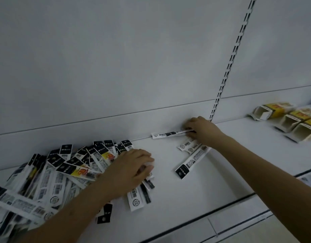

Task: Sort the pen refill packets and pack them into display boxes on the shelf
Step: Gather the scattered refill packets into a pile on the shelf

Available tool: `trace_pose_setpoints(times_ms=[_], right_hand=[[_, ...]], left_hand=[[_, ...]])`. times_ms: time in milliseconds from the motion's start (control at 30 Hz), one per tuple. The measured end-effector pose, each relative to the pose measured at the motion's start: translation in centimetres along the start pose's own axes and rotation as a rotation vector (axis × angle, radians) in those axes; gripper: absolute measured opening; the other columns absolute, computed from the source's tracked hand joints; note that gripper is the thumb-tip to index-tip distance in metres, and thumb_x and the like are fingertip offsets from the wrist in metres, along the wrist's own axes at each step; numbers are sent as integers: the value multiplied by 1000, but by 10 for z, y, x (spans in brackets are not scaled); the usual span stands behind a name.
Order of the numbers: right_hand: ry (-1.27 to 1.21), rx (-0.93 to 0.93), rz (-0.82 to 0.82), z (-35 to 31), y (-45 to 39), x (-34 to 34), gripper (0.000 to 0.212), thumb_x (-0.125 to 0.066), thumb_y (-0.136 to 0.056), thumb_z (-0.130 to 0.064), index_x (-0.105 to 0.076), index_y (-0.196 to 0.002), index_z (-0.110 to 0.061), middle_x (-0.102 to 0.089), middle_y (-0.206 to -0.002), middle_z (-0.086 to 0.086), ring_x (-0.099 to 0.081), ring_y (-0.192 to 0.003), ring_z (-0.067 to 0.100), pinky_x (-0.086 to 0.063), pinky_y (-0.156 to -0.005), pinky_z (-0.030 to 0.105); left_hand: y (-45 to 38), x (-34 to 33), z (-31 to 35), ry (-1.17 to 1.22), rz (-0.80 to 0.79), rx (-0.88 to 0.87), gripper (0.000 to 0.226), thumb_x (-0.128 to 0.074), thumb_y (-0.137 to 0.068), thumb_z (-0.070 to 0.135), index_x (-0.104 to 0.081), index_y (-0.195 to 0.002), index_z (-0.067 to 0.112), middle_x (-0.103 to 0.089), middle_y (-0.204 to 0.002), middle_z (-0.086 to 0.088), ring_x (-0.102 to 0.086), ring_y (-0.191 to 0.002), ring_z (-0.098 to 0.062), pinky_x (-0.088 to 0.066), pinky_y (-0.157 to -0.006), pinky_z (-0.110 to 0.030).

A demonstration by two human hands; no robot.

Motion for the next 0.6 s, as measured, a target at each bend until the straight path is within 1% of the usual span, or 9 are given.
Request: trace_pose_setpoints(times_ms=[67,133,233,300,433,467,533,567,600], right_hand=[[87,127,62,-11,-1,6,27,-60,-92,-29,-64,-117,-20,-61,-113,-2,-52,-105,21,-39,-73,28],[196,252,132,-24,0,11,18,-66,-84,-27,-67,-99,-17,-64,-93,0,-58,-92,23,-39,-63,28],[240,392,192,-35,6,15,16,-73,-76,-27,-63,-82,-15,-61,-76,-1,-60,-76,22,-42,-53,26],[247,487,205,-46,12,20,14,-72,-77,-23,-63,-84,-14,-61,-78,-1,-59,-78,22,-48,-55,30],[256,632,314,-69,26,43,10,-57,-88,-12,-64,-95,-12,-62,-88,2,-57,-87,24,-52,-66,36],[247,656,357,-78,30,50,12,-55,-90,-12,-65,-96,-11,-63,-91,2,-58,-88,24,-52,-68,36],[214,707,440,-100,39,63,14,-53,-93,-13,-66,-98,-10,-65,-94,3,-59,-90,25,-52,-70,35],[185,731,469,-112,44,67,15,-54,-94,-13,-67,-99,-10,-65,-96,3,-60,-91,25,-52,-71,35],[155,755,492,-124,48,70,16,-54,-95,-14,-68,-101,-9,-66,-98,4,-60,-92,26,-52,-73,35]], left_hand=[[1,-2,-2,3,7,-6,49,-29,-96,59,-52,-135,38,-44,-139,24,-32,-127,8,-23,-105,-19],[1,-2,-3,0,18,-6,55,-22,-93,62,-52,-134,39,-44,-139,25,-33,-127,9,-22,-104,-18],[3,1,-1,33,66,-4,48,-29,-97,58,-52,-133,38,-46,-137,24,-35,-125,10,-20,-102,-12],[3,10,-2,96,124,20,44,-33,-97,55,-53,-132,37,-47,-132,24,-36,-121,11,-22,-102,-9],[3,44,-3,117,316,65,48,-37,-92,56,-51,-133,36,-44,-126,26,-35,-118,11,-28,-102,-16],[3,49,-2,189,308,97,49,-43,-92,58,-47,-136,37,-43,-126,27,-38,-117,11,-31,-100,-16],[2,46,2,386,183,179,53,-54,-91,56,-40,-140,43,-47,-124,29,-50,-110,11,-43,-91,-17],[1,42,4,471,124,205,54,-58,-91,51,-40,-141,42,-53,-119,27,-58,-101,8,-48,-84,-17],[2,41,5,542,97,217,52,-59,-93,44,-43,-141,40,-63,-108,21,-64,-86,5,-51,-75,-17]])
Point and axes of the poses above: each hand's wrist, its own y-axis away from the middle knuckle, its own x-axis out of the back of the hand, z = x × y, the point moved 8 cm from there along -y, towards the middle knuckle
